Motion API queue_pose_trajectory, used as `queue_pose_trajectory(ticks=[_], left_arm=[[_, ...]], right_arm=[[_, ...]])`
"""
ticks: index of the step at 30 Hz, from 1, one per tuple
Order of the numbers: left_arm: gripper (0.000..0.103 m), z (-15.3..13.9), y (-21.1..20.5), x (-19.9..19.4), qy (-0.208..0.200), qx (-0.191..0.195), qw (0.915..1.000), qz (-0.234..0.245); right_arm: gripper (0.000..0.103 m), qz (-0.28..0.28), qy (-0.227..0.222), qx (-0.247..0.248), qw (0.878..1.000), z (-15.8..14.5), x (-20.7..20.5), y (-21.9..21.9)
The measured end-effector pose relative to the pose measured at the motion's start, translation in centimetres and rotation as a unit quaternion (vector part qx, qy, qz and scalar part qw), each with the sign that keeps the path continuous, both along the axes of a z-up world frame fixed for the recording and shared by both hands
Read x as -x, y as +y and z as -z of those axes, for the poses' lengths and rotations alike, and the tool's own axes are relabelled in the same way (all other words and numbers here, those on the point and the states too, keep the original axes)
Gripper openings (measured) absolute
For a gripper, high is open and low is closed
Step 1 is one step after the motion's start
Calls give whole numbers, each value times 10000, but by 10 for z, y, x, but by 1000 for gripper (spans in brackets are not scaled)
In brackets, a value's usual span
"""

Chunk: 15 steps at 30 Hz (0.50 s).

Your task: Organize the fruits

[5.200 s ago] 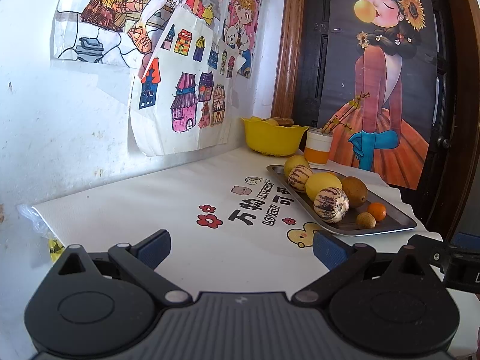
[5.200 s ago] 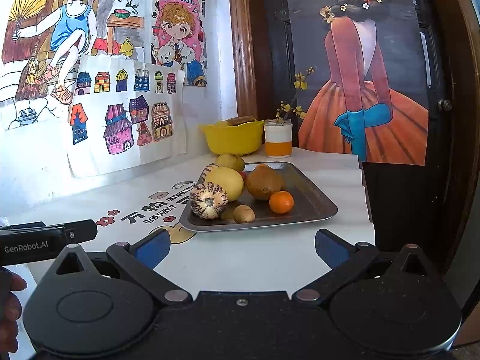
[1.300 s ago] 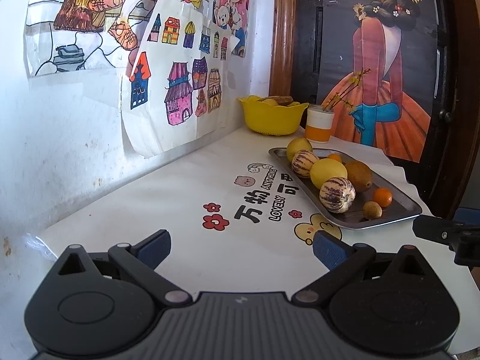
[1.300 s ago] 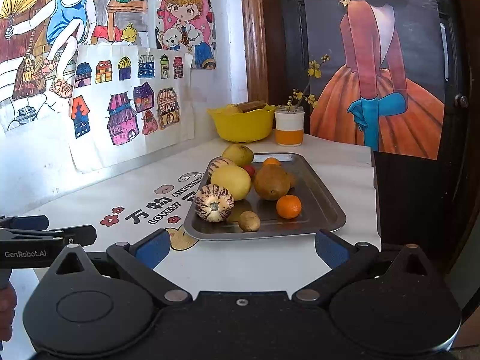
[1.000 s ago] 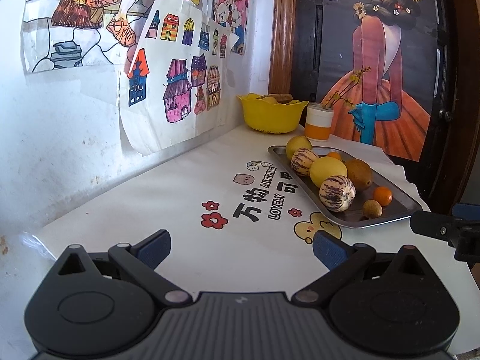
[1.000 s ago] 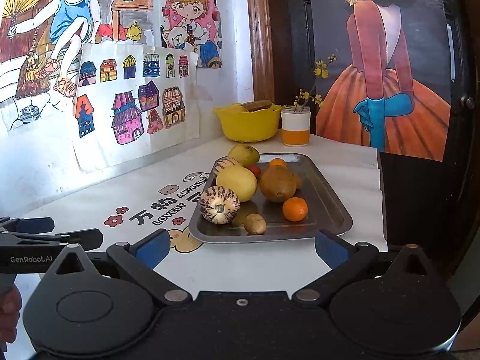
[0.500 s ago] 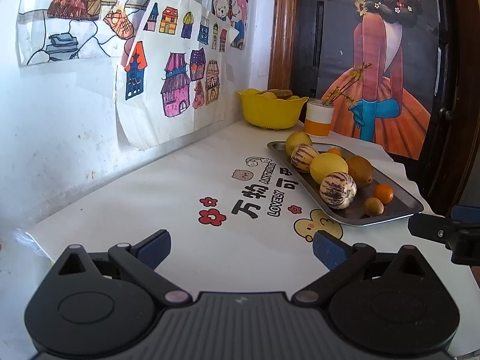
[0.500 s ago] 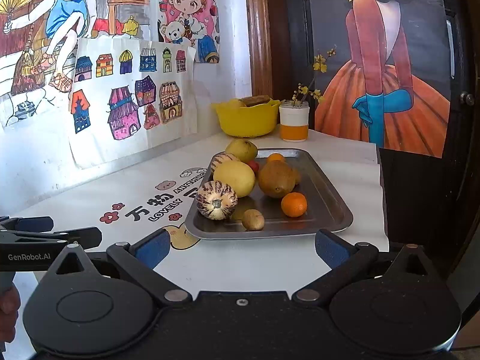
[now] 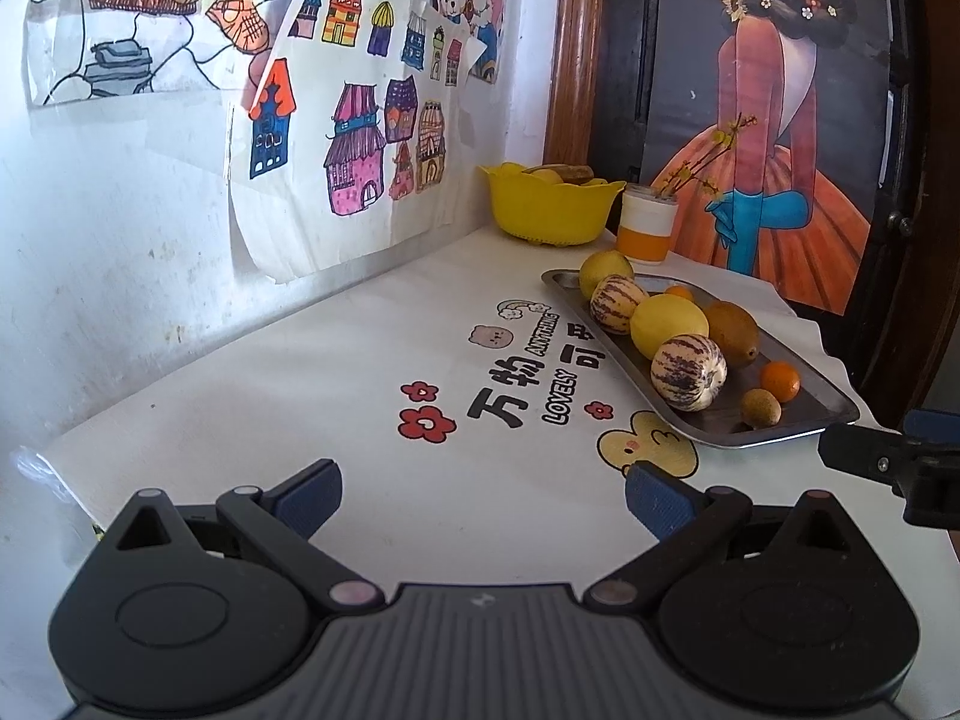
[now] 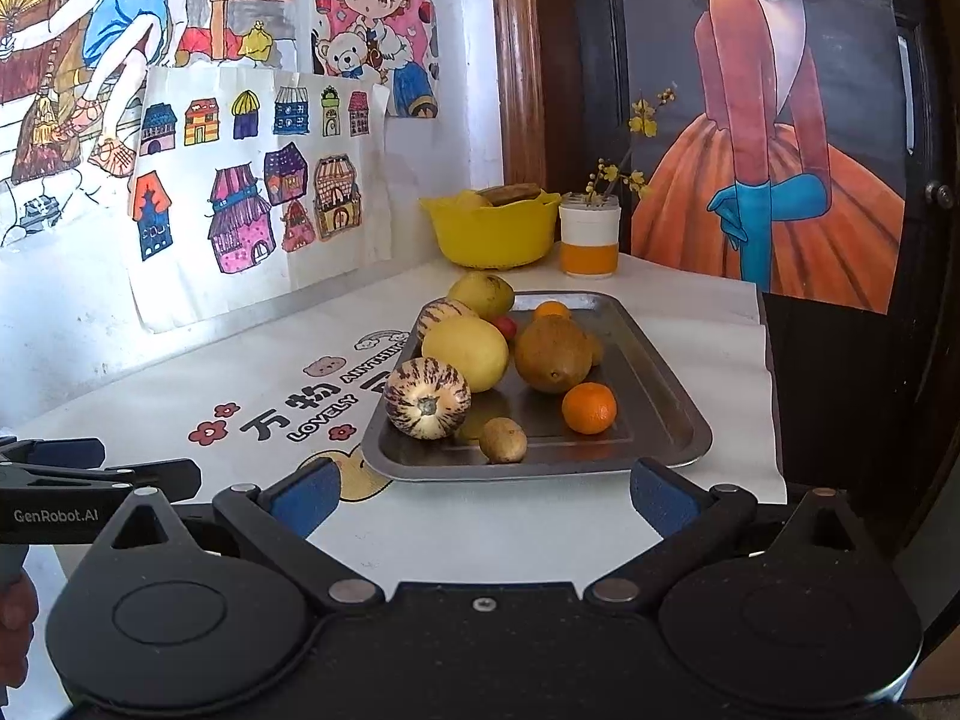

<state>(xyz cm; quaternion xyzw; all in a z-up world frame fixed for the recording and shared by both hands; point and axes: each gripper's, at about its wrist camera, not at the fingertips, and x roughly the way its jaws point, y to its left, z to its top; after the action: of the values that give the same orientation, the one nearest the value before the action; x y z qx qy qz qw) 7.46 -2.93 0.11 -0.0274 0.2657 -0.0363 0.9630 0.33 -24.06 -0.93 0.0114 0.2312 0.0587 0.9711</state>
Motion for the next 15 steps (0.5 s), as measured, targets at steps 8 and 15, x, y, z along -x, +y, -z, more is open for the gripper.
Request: queue_pose_trajectory(ticks=[8, 15], left_arm=[[103, 1, 1, -4, 56, -6, 10000, -44], [103, 1, 1, -5, 67, -20, 10000, -58]], right_arm=[[102, -17, 57, -28, 10000, 3, -4, -3], [102, -7, 78, -55, 10000, 5, -6, -5]])
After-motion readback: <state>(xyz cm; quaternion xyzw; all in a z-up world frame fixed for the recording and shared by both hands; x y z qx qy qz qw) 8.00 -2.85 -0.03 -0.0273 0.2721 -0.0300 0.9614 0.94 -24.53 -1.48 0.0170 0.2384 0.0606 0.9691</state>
